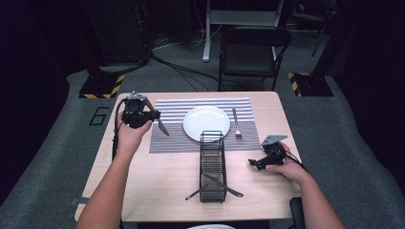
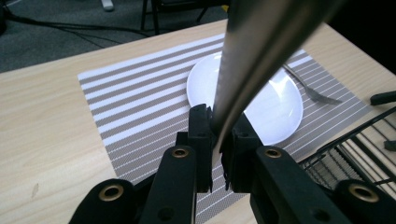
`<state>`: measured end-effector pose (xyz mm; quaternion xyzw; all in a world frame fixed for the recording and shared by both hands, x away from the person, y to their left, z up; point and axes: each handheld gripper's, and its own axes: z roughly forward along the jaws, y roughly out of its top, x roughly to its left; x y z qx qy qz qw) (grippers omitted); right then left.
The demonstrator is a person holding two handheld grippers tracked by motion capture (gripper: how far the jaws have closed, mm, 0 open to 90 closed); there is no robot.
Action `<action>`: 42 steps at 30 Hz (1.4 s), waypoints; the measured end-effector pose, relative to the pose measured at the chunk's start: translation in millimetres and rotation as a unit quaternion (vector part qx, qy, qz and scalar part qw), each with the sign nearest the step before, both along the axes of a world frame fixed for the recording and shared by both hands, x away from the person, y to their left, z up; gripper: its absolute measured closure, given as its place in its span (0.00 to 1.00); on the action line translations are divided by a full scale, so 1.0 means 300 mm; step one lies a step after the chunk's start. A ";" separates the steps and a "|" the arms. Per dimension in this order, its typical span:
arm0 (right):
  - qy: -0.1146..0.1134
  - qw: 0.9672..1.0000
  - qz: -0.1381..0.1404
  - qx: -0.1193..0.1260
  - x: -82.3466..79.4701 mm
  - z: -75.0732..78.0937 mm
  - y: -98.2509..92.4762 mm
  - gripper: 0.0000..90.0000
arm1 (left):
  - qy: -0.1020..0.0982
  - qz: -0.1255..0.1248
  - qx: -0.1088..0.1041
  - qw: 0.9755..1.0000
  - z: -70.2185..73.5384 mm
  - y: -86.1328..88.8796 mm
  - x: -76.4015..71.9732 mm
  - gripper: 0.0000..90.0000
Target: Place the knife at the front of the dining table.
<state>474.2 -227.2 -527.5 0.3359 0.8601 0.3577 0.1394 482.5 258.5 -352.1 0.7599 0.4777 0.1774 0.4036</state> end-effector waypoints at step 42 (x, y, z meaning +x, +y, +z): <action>0.000 1.000 0.001 0.000 0.000 0.000 0.000 0.00 | 0.013 0.034 0.020 0.999 -0.153 -0.025 0.101 0.91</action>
